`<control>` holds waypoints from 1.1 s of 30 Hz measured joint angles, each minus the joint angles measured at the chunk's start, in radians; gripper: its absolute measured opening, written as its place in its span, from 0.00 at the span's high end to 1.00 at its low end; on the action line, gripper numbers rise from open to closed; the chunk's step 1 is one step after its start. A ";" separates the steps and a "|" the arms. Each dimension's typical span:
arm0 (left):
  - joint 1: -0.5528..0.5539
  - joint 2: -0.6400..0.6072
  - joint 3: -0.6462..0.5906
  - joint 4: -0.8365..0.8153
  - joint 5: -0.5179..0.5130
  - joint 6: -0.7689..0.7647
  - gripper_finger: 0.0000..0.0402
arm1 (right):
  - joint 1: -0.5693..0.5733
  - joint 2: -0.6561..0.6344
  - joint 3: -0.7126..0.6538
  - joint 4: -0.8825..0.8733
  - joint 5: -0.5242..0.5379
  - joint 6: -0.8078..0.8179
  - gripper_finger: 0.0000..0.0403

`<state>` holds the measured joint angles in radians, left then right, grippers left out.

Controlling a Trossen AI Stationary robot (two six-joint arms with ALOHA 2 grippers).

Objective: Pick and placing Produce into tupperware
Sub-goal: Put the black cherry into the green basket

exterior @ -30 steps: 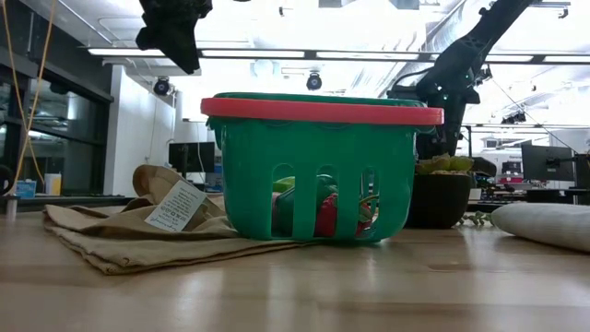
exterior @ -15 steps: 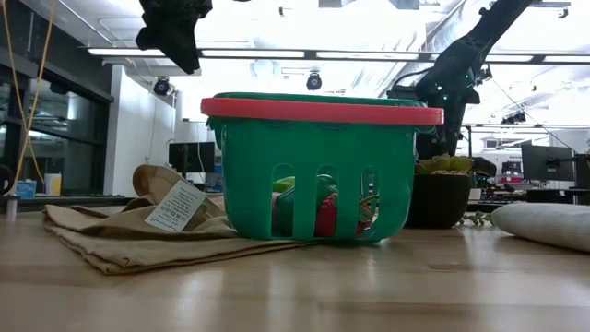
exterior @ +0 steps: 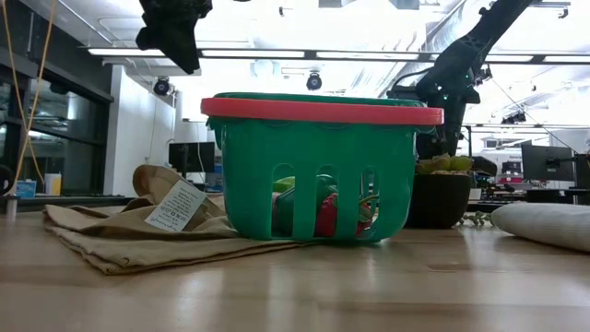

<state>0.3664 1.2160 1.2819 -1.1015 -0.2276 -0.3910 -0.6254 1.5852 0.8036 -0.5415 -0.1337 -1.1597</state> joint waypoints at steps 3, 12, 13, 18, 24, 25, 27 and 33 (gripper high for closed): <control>0.000 0.000 0.000 0.000 0.000 -0.006 0.75 | 0.001 0.000 0.000 0.000 0.000 0.010 0.75; 0.000 0.000 0.000 0.000 0.000 -0.006 0.75 | 0.021 0.000 0.000 0.006 -0.001 0.039 0.75; 0.000 0.000 0.000 0.000 0.000 -0.006 0.75 | 0.020 0.000 0.000 0.008 -0.001 0.046 0.75; 0.000 0.000 0.000 0.000 0.000 -0.006 0.75 | 0.020 0.000 0.042 0.005 0.000 0.109 0.75; 0.000 0.000 0.000 0.000 0.000 -0.006 0.75 | 0.017 0.000 0.138 -0.007 -0.043 0.142 0.75; 0.000 0.000 0.000 0.000 -0.001 -0.006 0.75 | 0.017 0.000 0.151 -0.011 -0.043 0.144 0.75; 0.000 0.000 0.000 0.000 -0.001 -0.001 0.75 | 0.017 0.000 0.178 -0.013 -0.047 0.157 0.75; 0.000 0.000 0.000 0.000 0.000 0.041 0.75 | 0.018 0.000 0.253 -0.060 -0.086 0.169 0.75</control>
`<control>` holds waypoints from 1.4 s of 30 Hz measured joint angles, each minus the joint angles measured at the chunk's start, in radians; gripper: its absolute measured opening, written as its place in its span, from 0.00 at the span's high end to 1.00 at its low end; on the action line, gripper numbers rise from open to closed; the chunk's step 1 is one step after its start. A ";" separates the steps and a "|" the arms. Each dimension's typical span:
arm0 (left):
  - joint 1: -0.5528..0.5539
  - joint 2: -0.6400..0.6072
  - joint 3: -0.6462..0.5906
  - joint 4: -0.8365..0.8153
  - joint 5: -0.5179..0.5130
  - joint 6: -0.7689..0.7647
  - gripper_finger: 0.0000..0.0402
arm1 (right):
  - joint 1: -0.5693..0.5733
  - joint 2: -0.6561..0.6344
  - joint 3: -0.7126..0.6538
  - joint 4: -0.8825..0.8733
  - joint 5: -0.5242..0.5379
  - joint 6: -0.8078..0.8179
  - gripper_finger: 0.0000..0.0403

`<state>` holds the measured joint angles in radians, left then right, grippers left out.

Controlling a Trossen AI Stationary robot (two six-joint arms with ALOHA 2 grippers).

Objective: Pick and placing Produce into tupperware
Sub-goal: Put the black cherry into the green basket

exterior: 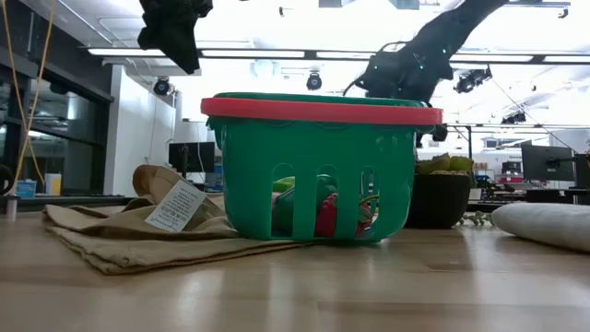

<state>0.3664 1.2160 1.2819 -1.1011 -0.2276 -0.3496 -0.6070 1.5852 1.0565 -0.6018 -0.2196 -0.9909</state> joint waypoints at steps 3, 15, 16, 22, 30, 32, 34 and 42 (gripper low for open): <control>0.000 0.000 0.000 0.000 0.000 0.003 0.75 | 0.001 0.000 0.038 -0.023 -0.019 0.026 0.75; 0.000 0.000 0.000 0.000 0.001 0.005 0.75 | 0.105 0.000 0.176 -0.055 -0.086 0.054 0.75; 0.000 0.000 0.000 0.000 0.001 0.005 0.75 | 0.118 0.000 0.185 -0.055 -0.087 0.062 0.75; 0.000 0.000 0.000 0.000 0.003 0.005 0.75 | 0.196 0.000 0.232 -0.056 -0.109 0.102 0.75; 0.000 0.000 0.000 0.000 0.044 0.010 0.75 | 0.312 0.000 0.259 -0.053 -0.129 0.188 0.75; 0.000 0.000 0.000 0.000 0.086 0.038 0.75 | 0.343 0.000 0.259 -0.053 -0.129 0.214 0.75; 0.000 0.000 0.000 0.000 0.152 0.074 0.75 | 0.372 0.000 0.259 -0.053 -0.129 0.249 0.75; 0.000 0.000 0.000 0.000 0.369 0.138 0.75 | 0.508 0.000 0.259 0.019 -0.128 0.485 0.75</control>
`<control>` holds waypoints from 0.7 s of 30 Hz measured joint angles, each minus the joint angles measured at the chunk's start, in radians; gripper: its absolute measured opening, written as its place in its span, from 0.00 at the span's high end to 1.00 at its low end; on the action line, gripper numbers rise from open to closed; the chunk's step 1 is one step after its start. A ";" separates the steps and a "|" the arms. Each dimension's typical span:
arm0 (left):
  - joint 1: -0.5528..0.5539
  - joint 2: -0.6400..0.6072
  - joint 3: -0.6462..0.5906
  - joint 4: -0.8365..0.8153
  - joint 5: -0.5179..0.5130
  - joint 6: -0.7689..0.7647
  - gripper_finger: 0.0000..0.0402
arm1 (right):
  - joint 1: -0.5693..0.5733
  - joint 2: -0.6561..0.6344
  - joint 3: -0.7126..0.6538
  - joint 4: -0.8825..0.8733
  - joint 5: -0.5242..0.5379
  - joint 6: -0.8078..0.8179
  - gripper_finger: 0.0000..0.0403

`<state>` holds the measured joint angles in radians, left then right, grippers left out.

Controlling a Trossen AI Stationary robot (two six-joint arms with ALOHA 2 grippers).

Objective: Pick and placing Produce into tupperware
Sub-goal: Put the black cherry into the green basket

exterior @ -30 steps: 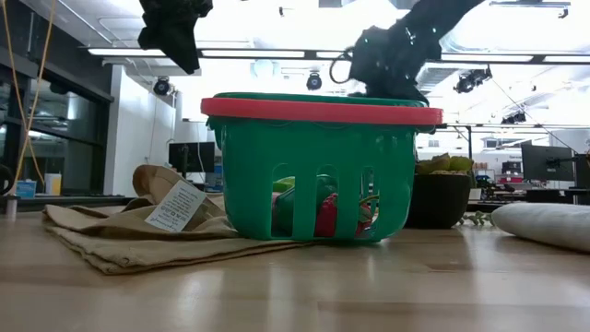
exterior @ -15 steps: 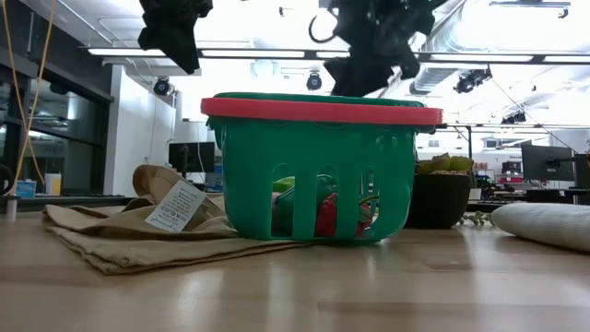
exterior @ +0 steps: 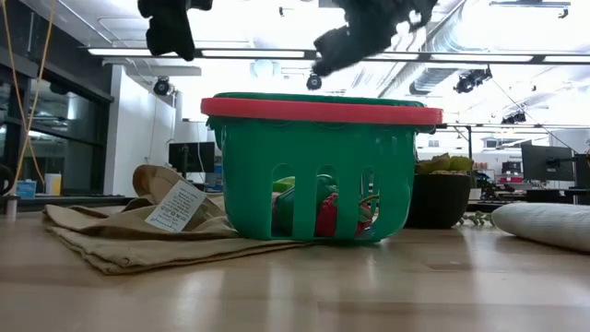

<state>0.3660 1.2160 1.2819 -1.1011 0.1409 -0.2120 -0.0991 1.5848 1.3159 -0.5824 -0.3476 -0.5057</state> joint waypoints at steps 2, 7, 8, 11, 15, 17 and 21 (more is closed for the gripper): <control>0.000 0.000 0.000 -0.002 0.047 -0.003 0.75 | 0.042 0.002 0.000 0.040 0.011 0.060 0.75; -0.005 0.000 0.000 -0.040 0.148 -0.013 0.75 | 0.140 0.023 0.000 0.118 0.107 0.210 0.75; -0.009 0.000 0.000 -0.047 0.152 -0.013 0.75 | 0.158 0.030 0.000 0.114 0.119 0.232 0.75; -0.022 0.000 0.000 -0.063 0.153 -0.002 0.75 | 0.205 0.061 0.000 0.129 0.164 0.305 0.75; -0.043 0.000 0.000 -0.064 0.154 0.003 0.75 | 0.249 0.110 0.030 0.107 0.209 0.414 0.75; -0.054 0.000 0.000 -0.064 0.140 0.003 0.75 | 0.262 0.137 0.072 0.062 0.227 0.471 0.75; -0.056 0.000 0.000 -0.076 0.132 0.000 0.75 | 0.280 0.207 0.198 -0.068 0.252 0.516 0.75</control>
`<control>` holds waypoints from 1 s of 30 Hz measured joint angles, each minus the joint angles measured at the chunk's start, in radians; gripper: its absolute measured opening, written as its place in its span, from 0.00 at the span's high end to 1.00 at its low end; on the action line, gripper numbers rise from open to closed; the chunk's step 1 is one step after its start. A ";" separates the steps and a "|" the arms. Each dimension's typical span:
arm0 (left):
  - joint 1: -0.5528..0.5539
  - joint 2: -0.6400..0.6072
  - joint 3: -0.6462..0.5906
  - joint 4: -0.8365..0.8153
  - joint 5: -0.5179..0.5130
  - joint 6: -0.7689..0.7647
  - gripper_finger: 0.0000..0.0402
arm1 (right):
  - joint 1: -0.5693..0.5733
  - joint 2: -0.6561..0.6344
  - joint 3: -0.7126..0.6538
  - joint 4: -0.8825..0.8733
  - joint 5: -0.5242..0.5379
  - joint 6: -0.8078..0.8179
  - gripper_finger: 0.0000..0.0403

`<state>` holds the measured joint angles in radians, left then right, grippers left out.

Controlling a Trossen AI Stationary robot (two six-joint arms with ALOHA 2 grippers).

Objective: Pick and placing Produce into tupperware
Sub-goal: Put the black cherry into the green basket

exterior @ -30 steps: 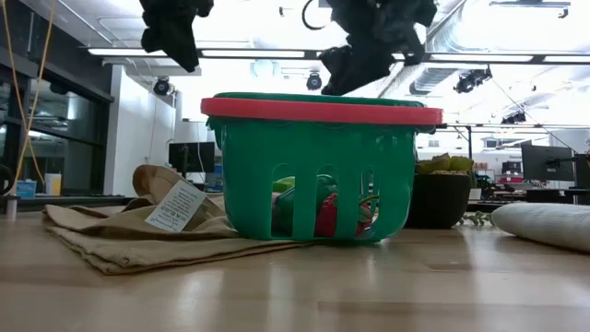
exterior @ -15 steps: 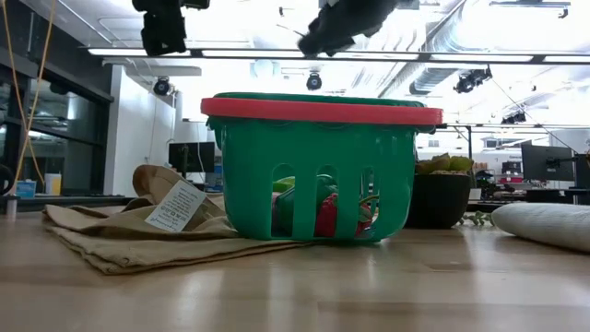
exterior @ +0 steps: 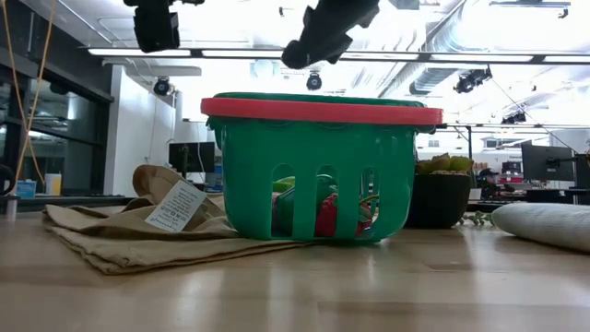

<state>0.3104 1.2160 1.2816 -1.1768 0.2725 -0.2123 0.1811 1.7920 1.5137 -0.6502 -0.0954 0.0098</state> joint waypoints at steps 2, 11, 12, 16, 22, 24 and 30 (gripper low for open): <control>0.001 0.000 0.000 -0.010 -0.007 -0.002 0.75 | 0.004 0.048 0.072 -0.105 0.017 0.039 0.75; 0.003 0.000 0.000 -0.026 -0.016 0.003 0.75 | 0.003 0.200 0.275 -0.333 -0.023 0.174 0.75; 0.003 0.000 0.000 -0.028 -0.018 0.004 0.75 | 0.003 0.208 0.278 -0.332 -0.029 0.190 0.75; 0.003 0.000 0.000 -0.031 -0.022 0.005 0.75 | 0.003 0.233 0.274 -0.334 -0.033 0.226 0.75; 0.003 0.000 0.000 -0.031 -0.022 0.006 0.75 | 0.012 0.281 0.272 -0.329 -0.044 0.245 0.75; 0.003 0.000 0.000 -0.033 -0.022 0.007 0.75 | 0.017 0.296 0.272 -0.324 -0.045 0.251 0.75; 0.003 0.000 0.000 -0.061 -0.033 0.029 0.75 | 0.016 0.318 0.271 -0.278 -0.024 0.282 0.75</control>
<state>0.3138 1.2160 1.2816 -1.2378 0.2399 -0.1830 0.1974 2.1098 1.7847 -0.9286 -0.1196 0.2917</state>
